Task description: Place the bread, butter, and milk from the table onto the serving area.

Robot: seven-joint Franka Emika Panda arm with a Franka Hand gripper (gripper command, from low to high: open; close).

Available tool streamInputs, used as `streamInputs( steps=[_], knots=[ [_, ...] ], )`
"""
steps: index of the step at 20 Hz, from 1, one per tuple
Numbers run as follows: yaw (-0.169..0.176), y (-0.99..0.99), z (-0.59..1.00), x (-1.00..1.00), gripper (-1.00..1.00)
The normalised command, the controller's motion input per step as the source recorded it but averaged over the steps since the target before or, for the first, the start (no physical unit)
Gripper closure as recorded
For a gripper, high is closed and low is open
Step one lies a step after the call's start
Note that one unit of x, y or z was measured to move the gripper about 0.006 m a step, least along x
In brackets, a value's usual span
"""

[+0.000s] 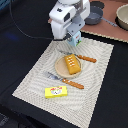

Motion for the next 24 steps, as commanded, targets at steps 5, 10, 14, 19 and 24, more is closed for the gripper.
streamInputs(
  steps=[5,10,14,19,24],
  knots=[
    [0.0,0.34,-0.06,0.4,-1.0],
    [0.0,0.12,-0.11,0.1,-1.0],
    [0.028,0.21,0.18,0.08,-1.0],
    [0.021,0.2,0.79,-0.18,-1.0],
    [0.002,0.26,0.95,0.01,-1.0]
  ],
)
